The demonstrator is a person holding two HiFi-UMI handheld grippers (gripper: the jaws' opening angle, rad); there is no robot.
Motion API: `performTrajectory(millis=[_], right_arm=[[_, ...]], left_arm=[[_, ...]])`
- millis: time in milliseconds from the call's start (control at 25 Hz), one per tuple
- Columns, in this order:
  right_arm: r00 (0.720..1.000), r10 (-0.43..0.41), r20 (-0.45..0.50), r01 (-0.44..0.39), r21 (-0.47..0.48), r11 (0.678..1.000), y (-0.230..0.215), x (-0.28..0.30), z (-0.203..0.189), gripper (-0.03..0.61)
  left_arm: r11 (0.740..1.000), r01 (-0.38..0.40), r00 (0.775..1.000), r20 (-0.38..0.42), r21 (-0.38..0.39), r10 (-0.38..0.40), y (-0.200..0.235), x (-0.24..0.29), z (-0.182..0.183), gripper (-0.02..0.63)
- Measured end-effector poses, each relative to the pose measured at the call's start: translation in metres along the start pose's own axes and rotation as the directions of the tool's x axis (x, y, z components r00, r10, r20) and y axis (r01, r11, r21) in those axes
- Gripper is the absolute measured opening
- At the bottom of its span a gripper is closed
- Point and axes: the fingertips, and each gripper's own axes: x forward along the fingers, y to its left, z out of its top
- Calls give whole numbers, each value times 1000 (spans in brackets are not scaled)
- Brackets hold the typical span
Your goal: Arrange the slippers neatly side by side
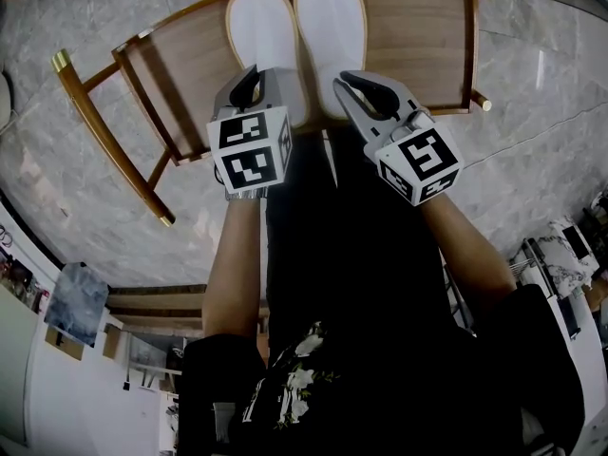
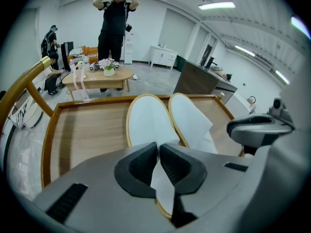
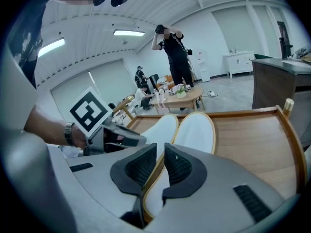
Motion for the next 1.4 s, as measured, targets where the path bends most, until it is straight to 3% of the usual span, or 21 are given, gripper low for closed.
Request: performTrajectory(millis=[120,280,400,520,800,880,960,1040,1280,1400], right_arm=[[997,-66,28,66,-3,998,-22,12,15,97],[990,-140,-6,140,81,987,-49,29,13,107],[987,-140,-76,150,143,978,-58,41,-2,23],[989,-122,-85,135,177,975,-52,47,-4,14],[990,-111,-87,123,136,983,-43,56,0,15],[991,-105,-83,114,111,987,-41,56,0,15],[992,-101,-79,109,100,989,-39,55,0,91],[992,-106,-70,112,96,989,-37,53,1,124],[990,-143,-14,143,34,989,-28,29,15,143],[985,-172,5,172,32,985,-24,17,18,143]], left_arm=[[1000,0,1000,-3,12,0,0,1,0,14],[1000,13,1000,-15,24,-13,-2,3,-2,14],[999,27,999,-23,25,-27,-7,5,0,14],[999,44,999,-24,24,-44,-11,5,2,14],[993,87,995,-65,83,-82,-15,8,-2,20],[989,114,991,-82,92,-106,-18,9,-3,112],[986,132,988,-89,104,-123,-22,9,-2,143],[983,139,988,-89,121,-128,-24,6,-1,159],[979,134,989,-87,155,-121,-26,-15,2,183],[979,119,993,-43,164,-113,-21,-36,12,183]])
